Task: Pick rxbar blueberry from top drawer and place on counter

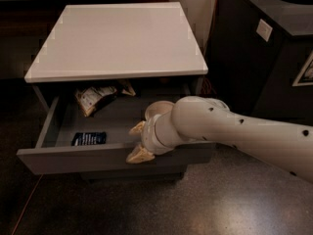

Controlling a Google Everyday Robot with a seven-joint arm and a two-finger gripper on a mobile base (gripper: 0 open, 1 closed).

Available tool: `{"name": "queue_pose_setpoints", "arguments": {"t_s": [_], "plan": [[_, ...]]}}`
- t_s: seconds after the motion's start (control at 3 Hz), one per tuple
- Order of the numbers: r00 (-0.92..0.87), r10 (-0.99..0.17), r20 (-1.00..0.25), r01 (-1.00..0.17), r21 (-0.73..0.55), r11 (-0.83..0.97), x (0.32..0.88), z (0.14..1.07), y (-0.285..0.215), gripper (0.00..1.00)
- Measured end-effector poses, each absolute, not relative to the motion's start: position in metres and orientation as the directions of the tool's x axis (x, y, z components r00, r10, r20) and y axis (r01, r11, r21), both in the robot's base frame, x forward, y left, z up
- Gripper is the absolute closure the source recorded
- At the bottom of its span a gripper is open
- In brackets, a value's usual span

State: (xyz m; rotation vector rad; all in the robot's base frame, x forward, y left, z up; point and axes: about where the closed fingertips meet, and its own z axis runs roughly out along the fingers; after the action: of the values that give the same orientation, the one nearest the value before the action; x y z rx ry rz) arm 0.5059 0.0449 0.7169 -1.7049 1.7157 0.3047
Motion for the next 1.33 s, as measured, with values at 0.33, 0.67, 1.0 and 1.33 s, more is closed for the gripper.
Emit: {"name": "queue_pose_setpoints", "arguments": {"t_s": [0.33,0.67,1.0,1.33], "plan": [[0.151,-0.780,-0.607,-0.944,-0.322,0.068,0.512,0.737,0.046,0.00],[0.193,-0.775,-0.602,-0.947,-0.322,0.014,0.541,0.758,0.051,0.00],[0.215,-0.763,-0.609,-0.957,-0.286,-0.041,0.579,0.771,0.071,0.00],[0.208,-0.771,-0.601,-0.961,-0.274,-0.046,0.599,0.770,0.088,0.00]]}}
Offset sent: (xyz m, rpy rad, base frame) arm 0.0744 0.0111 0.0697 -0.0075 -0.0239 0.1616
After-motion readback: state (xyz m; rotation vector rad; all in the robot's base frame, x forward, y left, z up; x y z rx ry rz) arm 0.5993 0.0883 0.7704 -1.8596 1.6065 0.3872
